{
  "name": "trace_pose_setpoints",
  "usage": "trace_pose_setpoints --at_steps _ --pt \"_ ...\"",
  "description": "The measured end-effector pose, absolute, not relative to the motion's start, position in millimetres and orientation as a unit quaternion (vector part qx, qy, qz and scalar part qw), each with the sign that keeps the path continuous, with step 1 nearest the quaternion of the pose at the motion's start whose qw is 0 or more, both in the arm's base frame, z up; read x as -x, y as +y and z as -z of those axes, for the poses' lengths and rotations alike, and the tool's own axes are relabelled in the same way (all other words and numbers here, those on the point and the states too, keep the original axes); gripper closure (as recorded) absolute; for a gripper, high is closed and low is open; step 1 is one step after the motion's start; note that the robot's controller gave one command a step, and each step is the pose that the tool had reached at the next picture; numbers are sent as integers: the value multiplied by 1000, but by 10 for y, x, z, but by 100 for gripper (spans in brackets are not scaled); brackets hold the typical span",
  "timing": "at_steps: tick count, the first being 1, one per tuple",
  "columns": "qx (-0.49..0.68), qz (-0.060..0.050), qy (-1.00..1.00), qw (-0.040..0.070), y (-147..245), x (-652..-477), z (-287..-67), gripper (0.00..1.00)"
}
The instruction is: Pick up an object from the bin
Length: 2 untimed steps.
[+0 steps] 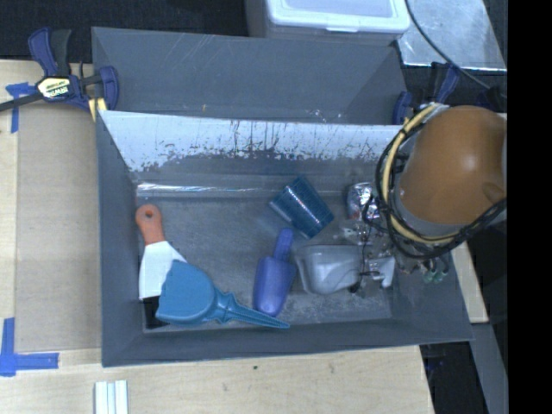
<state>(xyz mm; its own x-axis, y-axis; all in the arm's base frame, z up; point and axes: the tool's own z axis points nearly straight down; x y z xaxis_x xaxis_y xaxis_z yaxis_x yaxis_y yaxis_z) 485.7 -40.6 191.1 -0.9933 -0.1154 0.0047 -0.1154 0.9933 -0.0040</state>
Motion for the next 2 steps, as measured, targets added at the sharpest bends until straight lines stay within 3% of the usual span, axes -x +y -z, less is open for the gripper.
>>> trace_pose_setpoints --at_steps 1,2 --pt "-74 -3 -997 -3 -427 -4868 -1812 100" --pt "-80 -2 -997 7 -432 -4870 -1871 100"
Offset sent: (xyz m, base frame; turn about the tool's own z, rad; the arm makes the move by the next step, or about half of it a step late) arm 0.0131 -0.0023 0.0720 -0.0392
